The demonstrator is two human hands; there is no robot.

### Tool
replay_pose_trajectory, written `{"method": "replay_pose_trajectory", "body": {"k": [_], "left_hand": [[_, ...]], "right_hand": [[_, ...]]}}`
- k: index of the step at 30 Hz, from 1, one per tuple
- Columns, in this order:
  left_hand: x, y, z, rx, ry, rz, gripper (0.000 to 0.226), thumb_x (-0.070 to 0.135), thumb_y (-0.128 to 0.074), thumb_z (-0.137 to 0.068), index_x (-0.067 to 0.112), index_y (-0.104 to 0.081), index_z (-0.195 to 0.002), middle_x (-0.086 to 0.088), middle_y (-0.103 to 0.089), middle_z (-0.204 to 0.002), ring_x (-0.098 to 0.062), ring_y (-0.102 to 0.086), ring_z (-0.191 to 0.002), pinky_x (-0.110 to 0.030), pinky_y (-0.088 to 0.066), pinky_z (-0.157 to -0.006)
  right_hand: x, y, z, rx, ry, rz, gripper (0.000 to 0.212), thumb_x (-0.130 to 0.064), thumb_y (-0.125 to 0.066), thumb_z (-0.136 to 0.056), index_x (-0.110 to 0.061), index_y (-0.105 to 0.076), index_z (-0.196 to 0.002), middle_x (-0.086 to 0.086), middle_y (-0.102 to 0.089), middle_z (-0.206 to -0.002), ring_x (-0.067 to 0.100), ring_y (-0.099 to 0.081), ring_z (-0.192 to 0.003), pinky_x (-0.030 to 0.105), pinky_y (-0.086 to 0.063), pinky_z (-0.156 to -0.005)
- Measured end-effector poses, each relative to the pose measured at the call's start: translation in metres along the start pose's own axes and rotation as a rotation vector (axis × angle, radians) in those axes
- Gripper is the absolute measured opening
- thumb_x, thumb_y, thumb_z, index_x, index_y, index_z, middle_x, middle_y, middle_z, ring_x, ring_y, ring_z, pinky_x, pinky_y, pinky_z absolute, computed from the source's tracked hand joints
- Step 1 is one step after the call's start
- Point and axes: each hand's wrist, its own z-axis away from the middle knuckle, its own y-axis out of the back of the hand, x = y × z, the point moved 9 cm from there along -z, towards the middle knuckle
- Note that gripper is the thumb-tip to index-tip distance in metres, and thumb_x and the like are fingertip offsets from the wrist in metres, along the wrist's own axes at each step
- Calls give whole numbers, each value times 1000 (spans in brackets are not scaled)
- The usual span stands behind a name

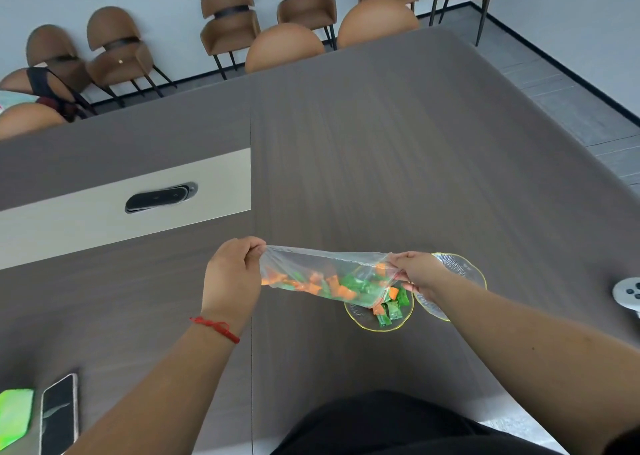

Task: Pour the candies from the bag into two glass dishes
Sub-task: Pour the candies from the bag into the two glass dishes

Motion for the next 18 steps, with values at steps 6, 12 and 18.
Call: {"method": "replay_pose_trajectory", "body": {"k": [6,12,18], "left_hand": [[-8,6,0,23,9,-13,21,11,-49,-94,10,-70,-96,4,-61,-88,-13,-52,-86,-23,-36,-77],[-15,11,2,32,40,-7,21,10,-48,-93,10,-69,-95,2,-61,-89,-16,-53,-87,-26,-37,-77],[-44,14,6,31,123,-2,23,13,-45,-93,15,-68,-89,-1,-66,-87,-20,-58,-85,-31,-43,-71]], "right_hand": [[-4,-8,5,-39,6,20,13,-29,-63,-91,-17,-64,-87,-2,-73,-76,9,-64,-70,27,-46,-67],[-11,-14,9,-58,43,76,19,-32,-64,-90,-14,-67,-92,-1,-72,-79,11,-63,-73,30,-47,-72],[-25,-23,20,-56,126,263,23,-42,-60,-89,-21,-70,-90,8,-72,-105,26,-65,-103,36,-54,-82]]}}
